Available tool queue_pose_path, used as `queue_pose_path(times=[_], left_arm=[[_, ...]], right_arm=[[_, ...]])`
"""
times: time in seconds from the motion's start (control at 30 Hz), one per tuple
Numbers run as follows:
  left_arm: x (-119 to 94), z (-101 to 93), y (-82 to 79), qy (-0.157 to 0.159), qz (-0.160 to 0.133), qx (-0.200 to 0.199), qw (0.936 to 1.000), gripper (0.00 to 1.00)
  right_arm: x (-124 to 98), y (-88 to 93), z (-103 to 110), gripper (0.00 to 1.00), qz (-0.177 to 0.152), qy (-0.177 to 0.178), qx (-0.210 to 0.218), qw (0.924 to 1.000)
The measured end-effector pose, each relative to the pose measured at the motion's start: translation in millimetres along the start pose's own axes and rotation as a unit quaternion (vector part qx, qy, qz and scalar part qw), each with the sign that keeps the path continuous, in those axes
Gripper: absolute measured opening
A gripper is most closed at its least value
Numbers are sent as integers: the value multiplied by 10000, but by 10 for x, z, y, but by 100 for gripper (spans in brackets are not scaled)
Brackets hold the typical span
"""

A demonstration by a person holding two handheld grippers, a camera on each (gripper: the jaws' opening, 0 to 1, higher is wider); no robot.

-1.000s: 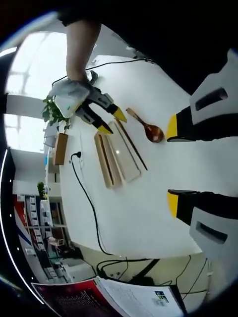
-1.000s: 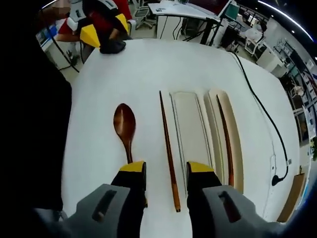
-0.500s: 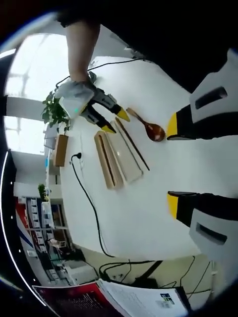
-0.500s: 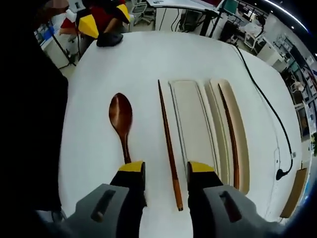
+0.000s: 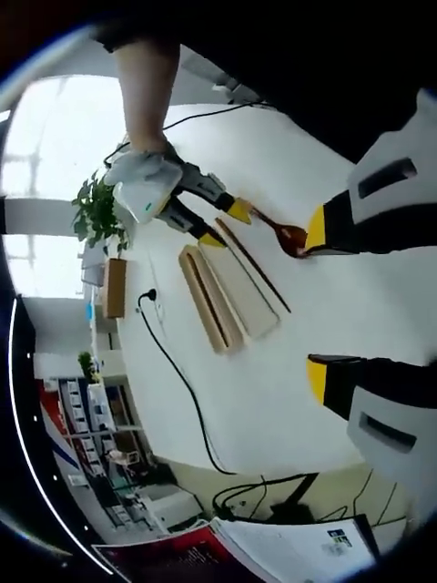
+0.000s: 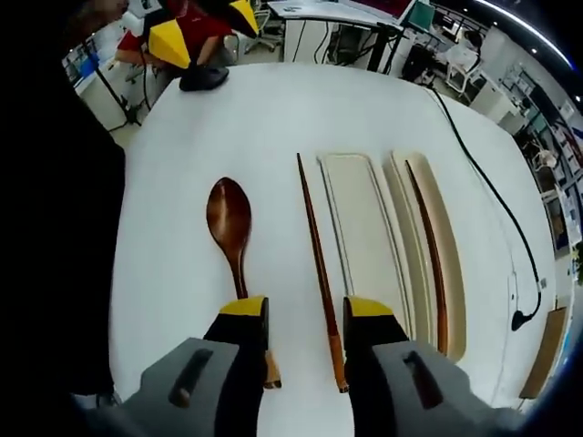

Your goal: Arrange the utensils inside the cutlery case until each visible utensil rests in its matching compartment.

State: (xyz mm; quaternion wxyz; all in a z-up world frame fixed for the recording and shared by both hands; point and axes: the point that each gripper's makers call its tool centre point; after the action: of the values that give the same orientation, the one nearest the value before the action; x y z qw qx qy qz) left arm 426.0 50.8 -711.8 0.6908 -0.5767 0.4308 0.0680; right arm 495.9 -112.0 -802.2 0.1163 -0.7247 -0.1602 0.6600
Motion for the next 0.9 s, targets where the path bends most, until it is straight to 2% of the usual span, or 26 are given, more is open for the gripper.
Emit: queue_pose_path(times=[0.07, 0.13, 0.2, 0.27, 0.53, 0.7, 0.9], left_arm=[[-18, -29, 15, 60, 101, 1, 9999, 45], [-50, 21, -33, -72, 96, 181, 9998, 50], [-86, 93, -124, -225, -46, 105, 9997, 52], [-91, 99, -157, -237, -101, 52, 9997, 52], [-87, 41, -77, -353, -1, 67, 9994, 54], [-145, 36, -60, -382, -60, 50, 9992, 54], [-147, 10, 24, -351, -42, -5, 9994, 53]], right_arm=[[2, 14, -14, 32, 43, 31, -21, 10000], [-24, -2, -50, 27, 8, 103, -70, 9999], [-55, -20, -107, 25, -64, 202, -16, 9998], [-62, -25, -140, 30, -104, 249, -21, 9996], [-69, -29, -179, 28, -24, 223, -243, 9995], [-122, -157, -299, 29, -194, 362, -125, 9991], [-79, -196, -319, 27, -94, 316, -237, 9992]])
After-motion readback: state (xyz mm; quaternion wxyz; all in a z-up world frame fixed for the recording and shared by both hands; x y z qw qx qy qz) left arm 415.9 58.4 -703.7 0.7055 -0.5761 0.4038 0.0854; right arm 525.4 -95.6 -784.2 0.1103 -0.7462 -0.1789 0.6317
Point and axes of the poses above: the point that each gripper's makers call its tool centre point, and the gripper's own axes: x roughly forward along the fingers, z roughly to its left, y roughly out of its underside, and after that the axes turned 2 degrees about -x, right-handed
